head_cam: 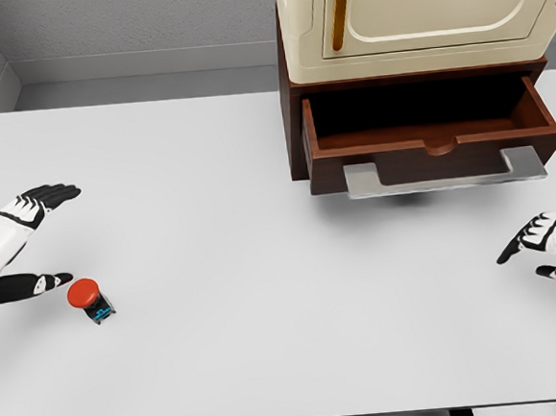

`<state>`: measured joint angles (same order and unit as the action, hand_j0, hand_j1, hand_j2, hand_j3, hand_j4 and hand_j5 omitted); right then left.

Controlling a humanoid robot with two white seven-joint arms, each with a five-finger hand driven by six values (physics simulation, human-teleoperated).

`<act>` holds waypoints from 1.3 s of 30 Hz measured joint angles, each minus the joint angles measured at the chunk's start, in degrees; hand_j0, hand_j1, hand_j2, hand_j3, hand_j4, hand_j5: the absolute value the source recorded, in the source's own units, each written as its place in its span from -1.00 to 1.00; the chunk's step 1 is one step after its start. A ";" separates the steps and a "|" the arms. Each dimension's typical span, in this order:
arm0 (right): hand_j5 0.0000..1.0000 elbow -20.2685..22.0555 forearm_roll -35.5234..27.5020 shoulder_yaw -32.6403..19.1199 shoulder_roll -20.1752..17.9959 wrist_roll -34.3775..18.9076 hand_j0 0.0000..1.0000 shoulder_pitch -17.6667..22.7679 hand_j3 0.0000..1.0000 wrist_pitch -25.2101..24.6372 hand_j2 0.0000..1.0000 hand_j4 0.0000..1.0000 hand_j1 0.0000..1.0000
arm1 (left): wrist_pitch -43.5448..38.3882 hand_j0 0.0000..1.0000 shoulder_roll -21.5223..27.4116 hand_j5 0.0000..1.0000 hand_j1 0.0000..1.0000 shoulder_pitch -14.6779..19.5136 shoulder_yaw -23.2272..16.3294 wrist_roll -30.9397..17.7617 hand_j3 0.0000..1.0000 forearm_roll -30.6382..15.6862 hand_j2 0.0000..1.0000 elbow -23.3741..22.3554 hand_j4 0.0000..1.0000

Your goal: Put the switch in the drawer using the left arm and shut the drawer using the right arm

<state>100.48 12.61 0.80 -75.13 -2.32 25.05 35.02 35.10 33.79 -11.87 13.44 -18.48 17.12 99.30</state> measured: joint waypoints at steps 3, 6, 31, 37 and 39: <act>0.24 0.39 0.03 0.01 -0.21 0.09 0.24 0.00 0.24 0.00 0.24 0.24 0.24 | 0.00 1.00 0.00 1.00 1.00 0.00 0.00 0.00 1.00 0.03 1.00 -0.01 1.00; 0.24 0.51 0.05 -0.06 -0.29 0.15 0.24 0.00 0.24 0.00 0.24 0.24 0.24 | 0.00 1.00 -0.69 1.00 1.00 0.18 -0.03 0.33 1.00 -1.39 1.00 -0.01 1.00; 0.28 0.76 -0.23 -0.43 -1.74 0.70 0.28 0.00 0.28 0.00 0.28 0.28 0.28 | -0.04 1.00 14.13 1.00 1.00 -4.66 -17.62 0.42 1.00 -48.49 1.00 -4.61 1.00; 0.29 0.76 -0.27 -0.43 -1.80 0.72 0.29 0.00 0.29 0.00 0.29 0.29 0.29 | -0.04 1.00 16.23 1.00 1.00 -7.38 -19.97 0.42 1.00 -49.60 1.00 -4.28 1.00; 0.29 0.76 -0.28 -0.43 -1.88 0.73 0.29 0.00 0.29 0.00 0.29 0.29 0.29 | -0.04 1.00 16.48 1.00 1.00 -8.61 -20.18 0.40 1.00 -49.58 1.00 -4.37 1.00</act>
<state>101.23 12.33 0.37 -77.01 -1.59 25.05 35.02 35.06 50.27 -20.48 -6.74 -18.08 -32.46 94.93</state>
